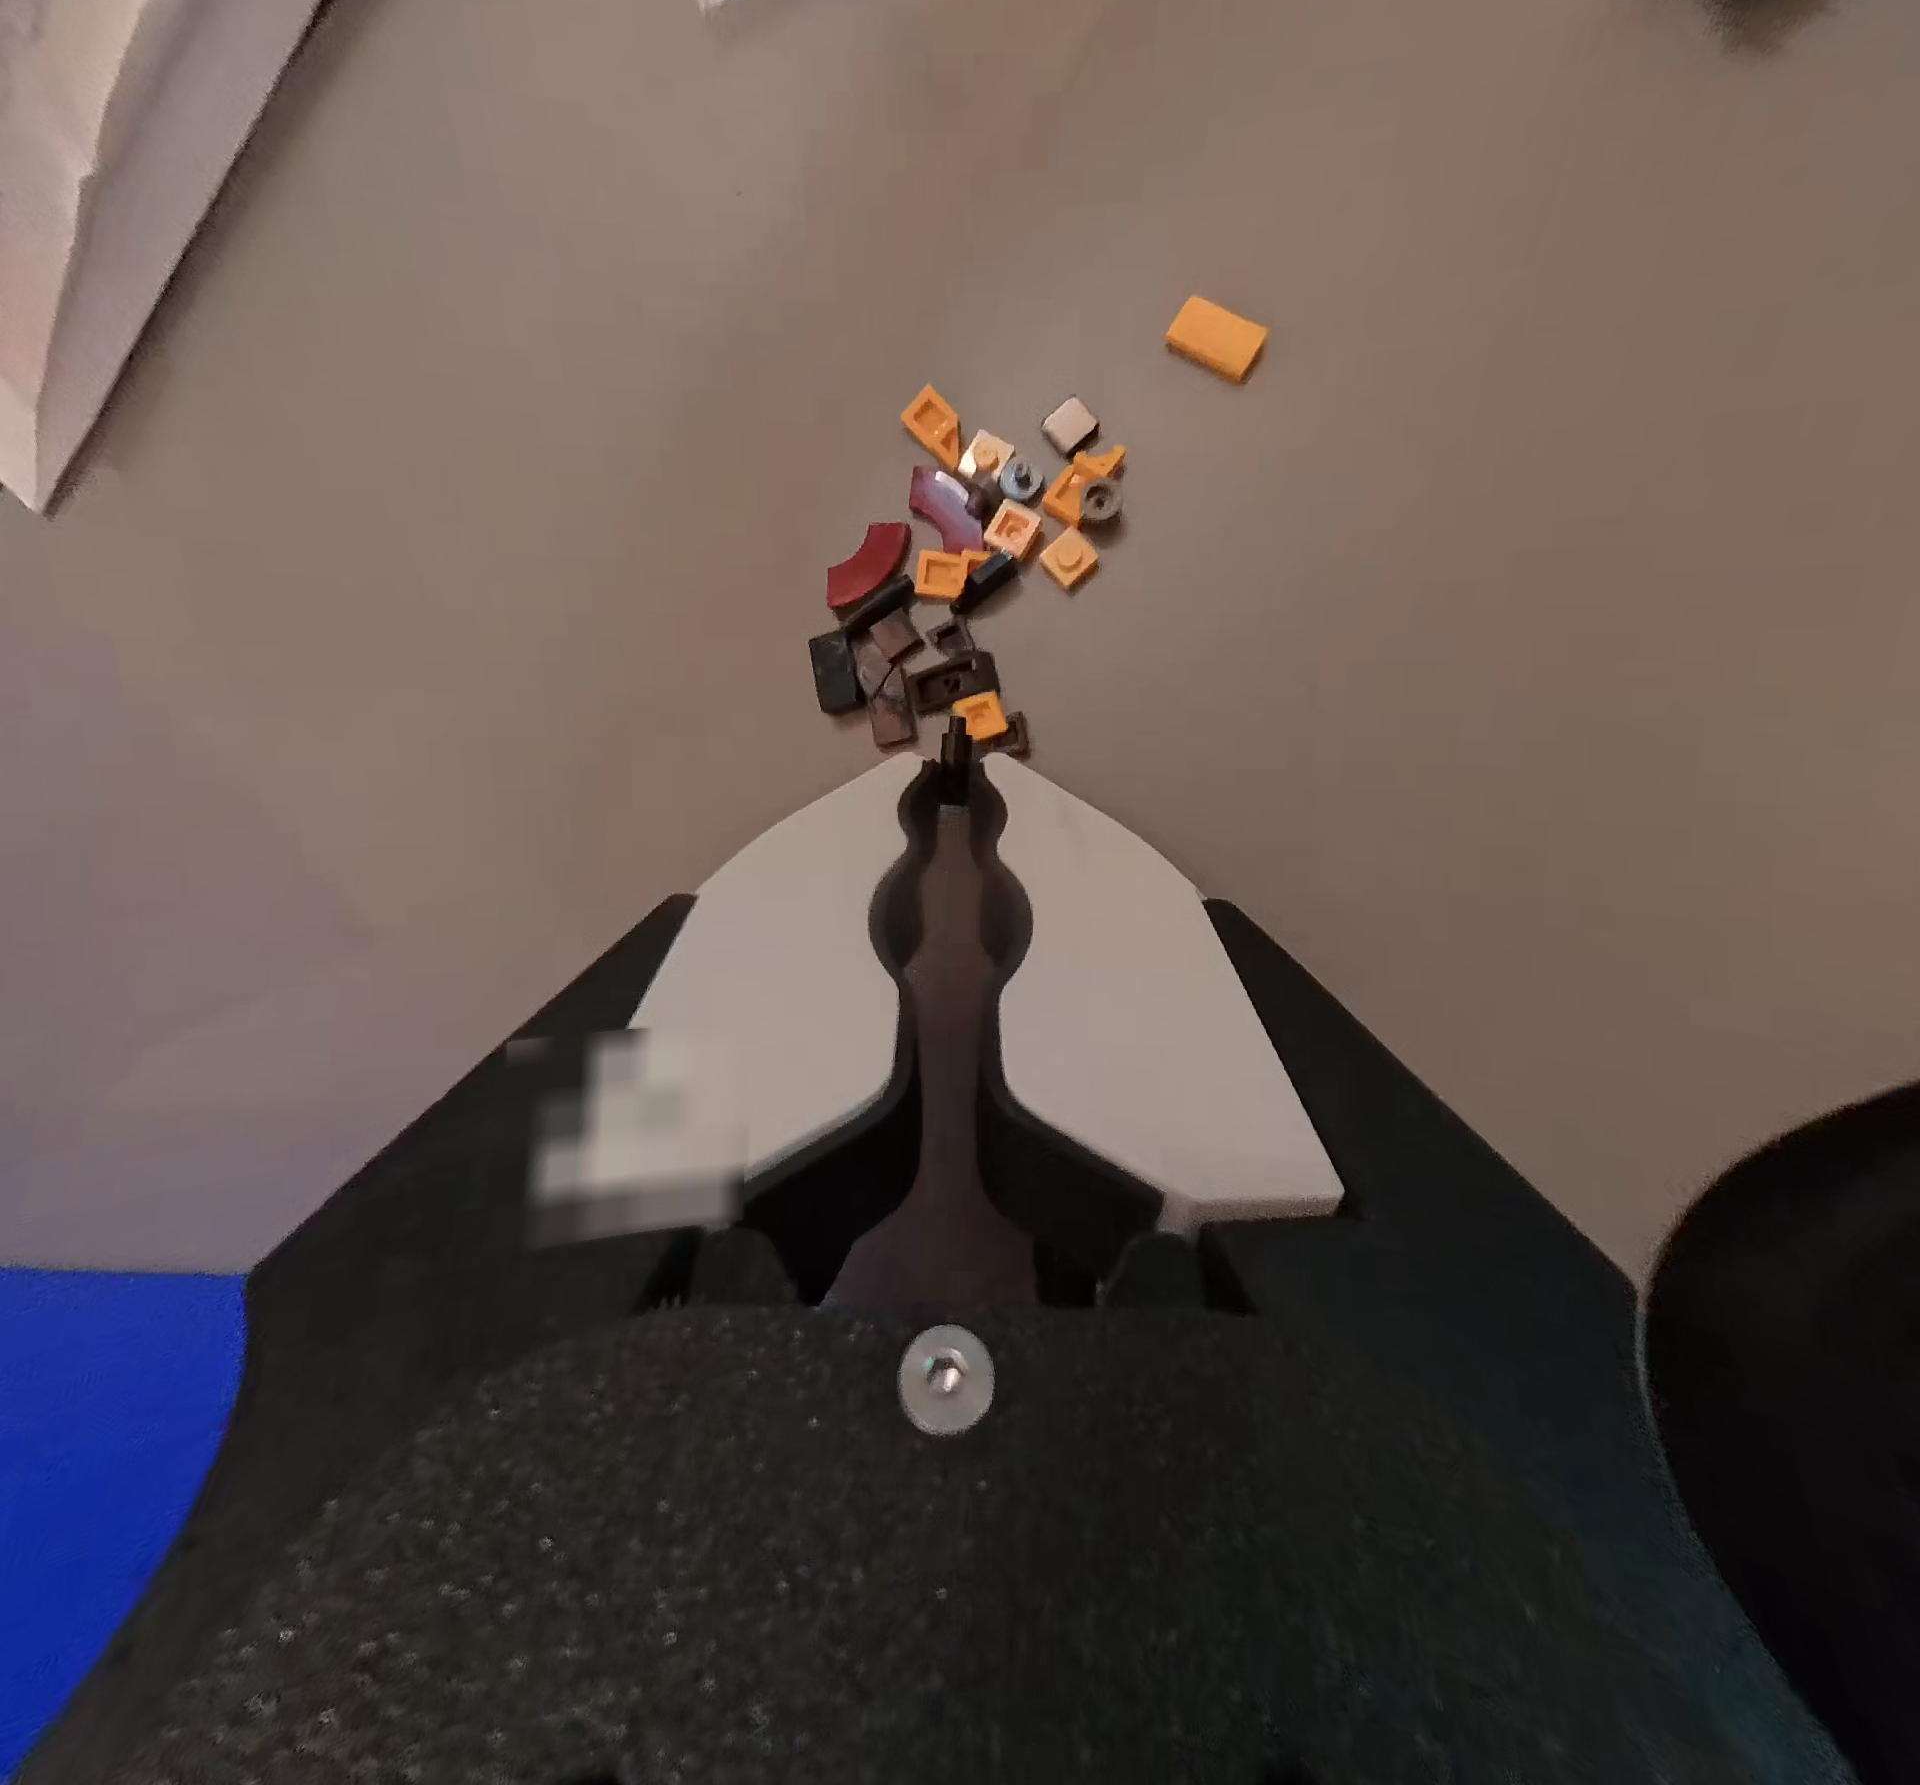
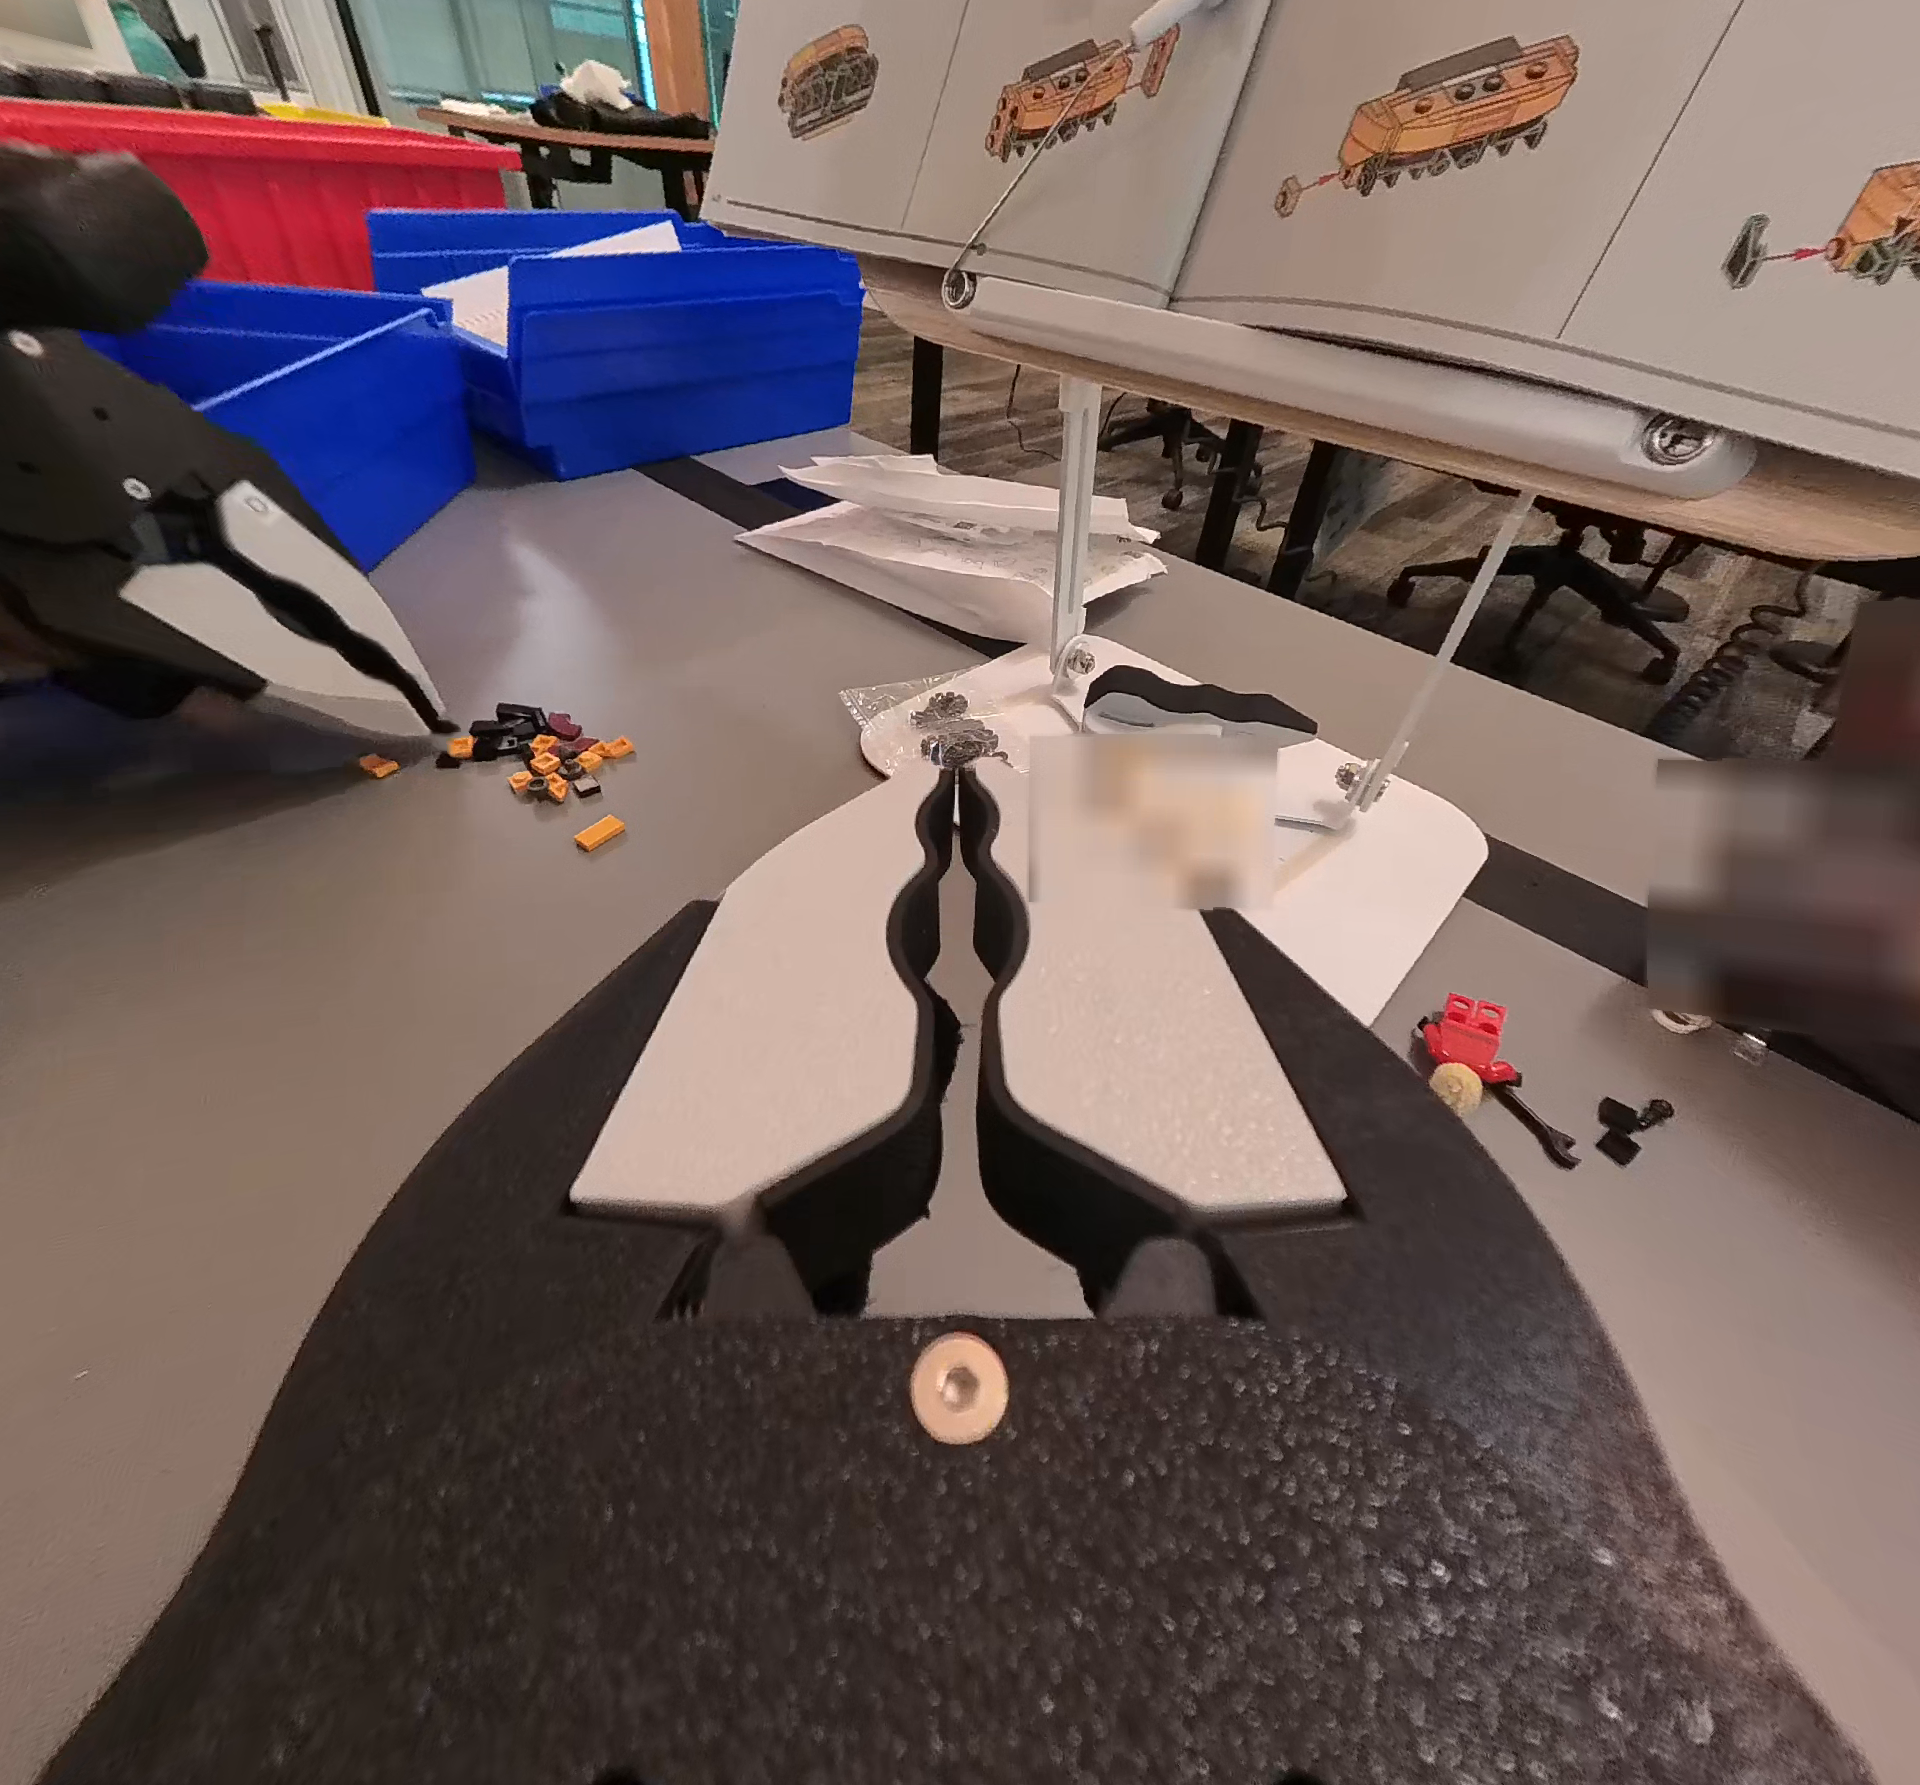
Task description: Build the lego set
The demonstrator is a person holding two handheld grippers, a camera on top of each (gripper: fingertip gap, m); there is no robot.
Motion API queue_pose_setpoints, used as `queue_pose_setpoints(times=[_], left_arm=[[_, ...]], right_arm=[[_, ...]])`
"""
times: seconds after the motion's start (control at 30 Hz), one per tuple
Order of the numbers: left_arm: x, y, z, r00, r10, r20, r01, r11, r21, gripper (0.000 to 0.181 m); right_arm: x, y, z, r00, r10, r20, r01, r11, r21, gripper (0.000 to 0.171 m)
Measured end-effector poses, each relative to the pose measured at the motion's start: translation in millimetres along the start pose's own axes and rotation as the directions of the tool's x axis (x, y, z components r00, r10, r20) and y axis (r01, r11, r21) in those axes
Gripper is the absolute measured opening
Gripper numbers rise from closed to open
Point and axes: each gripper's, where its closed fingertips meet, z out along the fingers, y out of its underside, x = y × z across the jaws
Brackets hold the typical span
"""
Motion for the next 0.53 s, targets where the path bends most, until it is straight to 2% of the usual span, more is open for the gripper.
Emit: queue_pose_setpoints(times=[0.1,0.17,0.23,0.3,0.4,0.53], left_arm=[[4.5,-24.7,-17.4,0.999,-0.034,-0.043,0.04,0.989,0.144,0.005],[10.4,-49.3,-31.7,0.993,-0.062,-0.104,0.09,0.951,0.295,0.005],[24.9,-78.2,-47.8,0.972,-0.077,-0.224,0.175,0.87,0.46,0.005],[47.0,-105.6,-63.4,0.916,-0.071,-0.395,0.307,0.758,0.575,0.005],[80.8,-130.6,-72.9,0.786,-0.029,-0.618,0.49,0.639,0.593,0.005],[101.2,-152.4,-70.0,0.595,-0.032,-0.803,0.662,0.586,0.467,0.005]], right_arm=[[-3.8,-0.3,0.4,1.0,-0.001,0.02,0.001,1.0,0.001,0.001],[-12.9,0.0,1.2,0.998,-0.004,0.064,0.004,1.0,-0.001,0.001],[-29.0,-0.7,1.6,0.99,-0.01,0.14,0.01,1.0,0.001,0.001],[-49.7,-2.3,0.4,0.973,-0.024,0.231,0.023,1.0,0.009,0.002],[-70.6,-8.6,-2.1,0.952,-0.03,0.303,0.019,0.999,0.039,0.008],[-81.5,-14.4,-2.8,0.949,-0.102,0.297,0.082,0.993,0.08,0.017]])
